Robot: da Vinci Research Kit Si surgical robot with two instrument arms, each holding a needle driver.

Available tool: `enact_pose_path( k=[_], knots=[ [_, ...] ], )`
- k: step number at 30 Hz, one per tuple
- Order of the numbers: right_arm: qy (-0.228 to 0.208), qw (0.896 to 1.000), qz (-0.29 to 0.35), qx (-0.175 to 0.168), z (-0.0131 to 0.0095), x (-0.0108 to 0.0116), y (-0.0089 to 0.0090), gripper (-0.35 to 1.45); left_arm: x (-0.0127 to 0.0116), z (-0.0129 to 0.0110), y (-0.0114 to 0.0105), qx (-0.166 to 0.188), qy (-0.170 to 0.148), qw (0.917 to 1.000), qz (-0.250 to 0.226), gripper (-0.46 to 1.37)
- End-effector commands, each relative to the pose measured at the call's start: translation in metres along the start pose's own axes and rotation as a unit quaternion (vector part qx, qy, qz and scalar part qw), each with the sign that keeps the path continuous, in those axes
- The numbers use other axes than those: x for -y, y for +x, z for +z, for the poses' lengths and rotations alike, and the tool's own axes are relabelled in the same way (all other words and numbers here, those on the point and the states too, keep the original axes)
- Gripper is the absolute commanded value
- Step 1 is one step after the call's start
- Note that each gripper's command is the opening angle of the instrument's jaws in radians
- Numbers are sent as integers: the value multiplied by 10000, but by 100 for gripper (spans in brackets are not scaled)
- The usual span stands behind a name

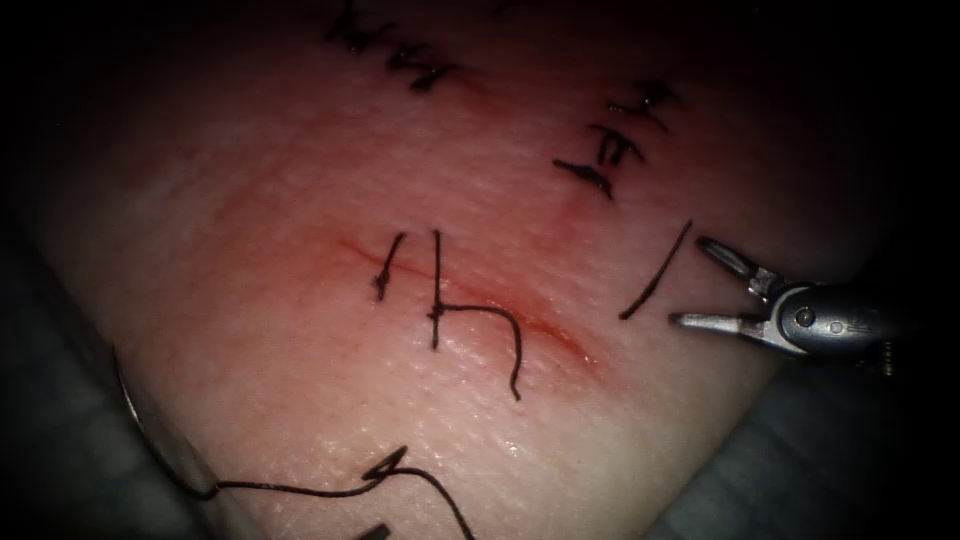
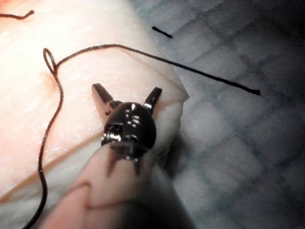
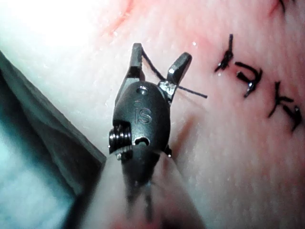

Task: Wound Closure
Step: Place the cut suture onto the skin, then grab the suture tail with the left jaws

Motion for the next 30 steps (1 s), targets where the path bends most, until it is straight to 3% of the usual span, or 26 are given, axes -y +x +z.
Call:
enact_pose_path(
  k=[1,4,8,12,15,24,27,30],
  knots=[
    [38,10000,-1,-1,0,0,0,144,-1,-4,3,8,-42,10000,8,65],
    [34,10000,0,1,1,0,0,144,-3,-31,22,-60,-88,9999,24,62],
    [15,10000,2,11,3,0,0,144,9,-64,58,-498,14,9987,102,52],
    [79,10000,3,-11,5,0,0,143,36,-89,99,-827,160,9964,117,30],
    [120,9999,4,-20,7,0,0,143,62,-98,124,-986,299,9946,138,28],
    [152,9999,3,-7,11,-2,-1,143,116,-91,157,-1158,551,9917,86,27],
    [227,9997,8,-51,13,-3,-1,141,130,-83,160,-1099,604,9913,391,26],
    [397,9991,4,-136,13,-3,-1,138,143,-77,160,-1009,433,9916,676,36]
  ],
)
